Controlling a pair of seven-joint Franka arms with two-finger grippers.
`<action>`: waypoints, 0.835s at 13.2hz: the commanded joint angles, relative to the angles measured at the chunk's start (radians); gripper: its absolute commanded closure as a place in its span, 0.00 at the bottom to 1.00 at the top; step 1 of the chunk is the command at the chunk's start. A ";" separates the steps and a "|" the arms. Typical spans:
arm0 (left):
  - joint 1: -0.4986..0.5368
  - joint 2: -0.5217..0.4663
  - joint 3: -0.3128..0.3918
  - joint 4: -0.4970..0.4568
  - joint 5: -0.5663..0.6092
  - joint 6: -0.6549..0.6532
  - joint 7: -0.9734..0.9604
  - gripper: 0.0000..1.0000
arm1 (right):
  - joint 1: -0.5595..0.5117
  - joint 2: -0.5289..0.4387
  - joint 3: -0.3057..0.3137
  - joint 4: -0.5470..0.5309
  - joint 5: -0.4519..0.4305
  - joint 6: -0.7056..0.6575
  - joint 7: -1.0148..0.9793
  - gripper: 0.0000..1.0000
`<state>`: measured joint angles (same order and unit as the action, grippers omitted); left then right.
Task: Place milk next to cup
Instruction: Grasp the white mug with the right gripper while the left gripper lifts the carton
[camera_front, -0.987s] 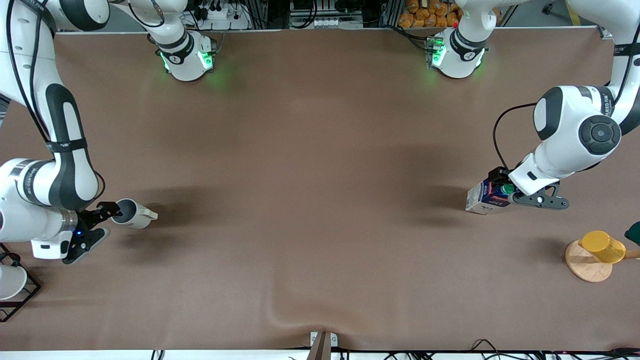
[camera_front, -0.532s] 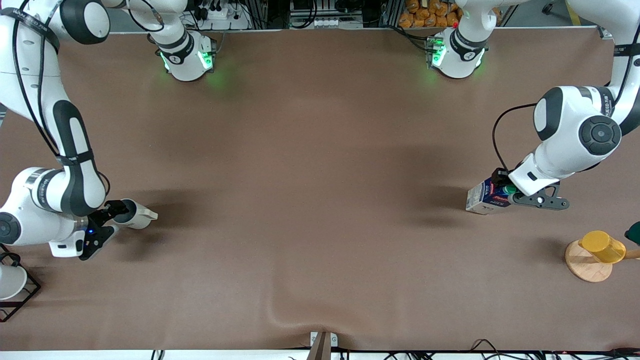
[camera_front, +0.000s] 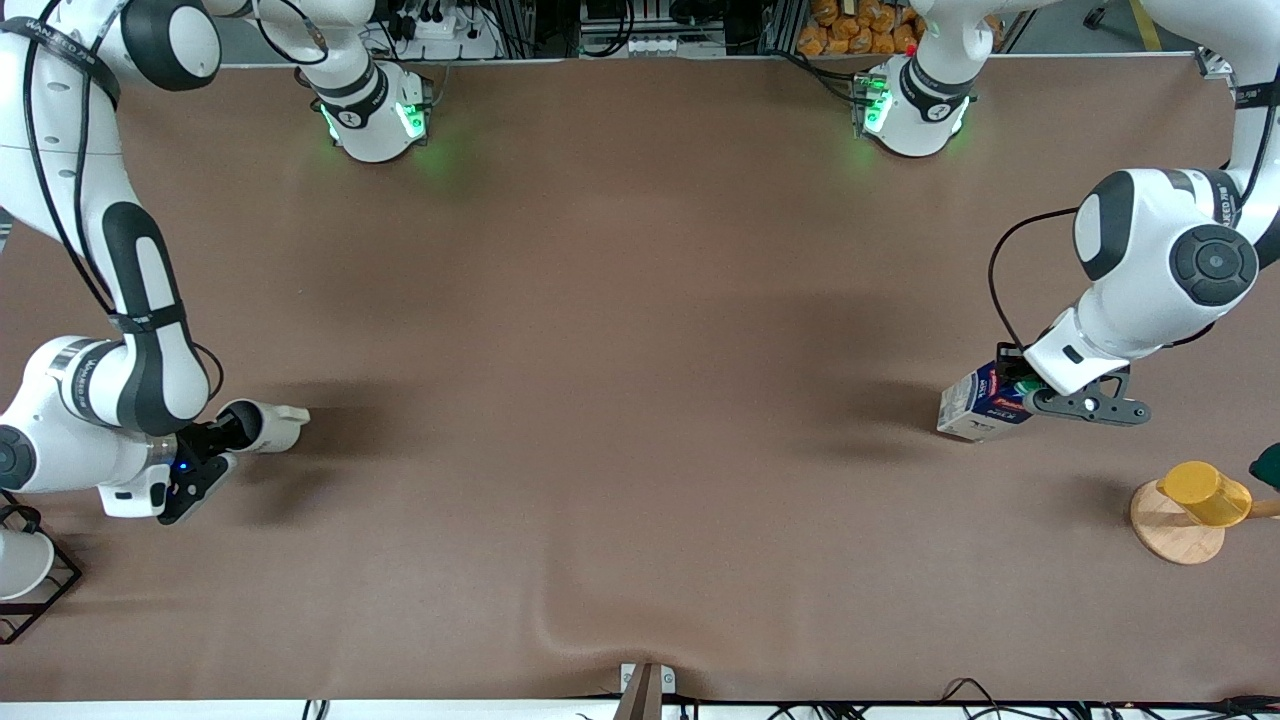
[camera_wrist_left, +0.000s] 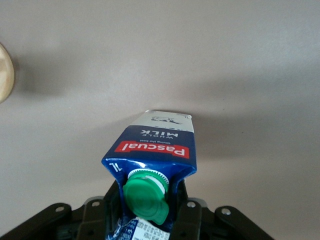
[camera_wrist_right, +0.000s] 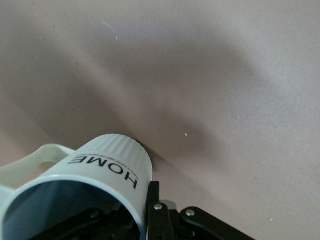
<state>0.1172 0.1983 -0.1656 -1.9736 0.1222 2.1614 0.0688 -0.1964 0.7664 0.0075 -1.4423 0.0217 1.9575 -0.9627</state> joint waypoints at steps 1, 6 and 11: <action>-0.011 0.004 -0.008 0.065 -0.009 -0.069 -0.035 0.59 | 0.002 -0.013 0.016 0.016 0.052 -0.009 0.069 1.00; -0.044 0.004 -0.041 0.177 -0.009 -0.213 -0.104 0.59 | 0.104 -0.033 0.069 0.074 0.055 -0.020 0.379 1.00; -0.045 0.004 -0.089 0.240 -0.022 -0.288 -0.156 0.60 | 0.334 -0.036 0.072 0.094 0.057 -0.025 0.727 1.00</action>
<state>0.0705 0.1980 -0.2359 -1.7716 0.1189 1.9145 -0.0592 0.0759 0.7447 0.0859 -1.3514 0.0701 1.9479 -0.3882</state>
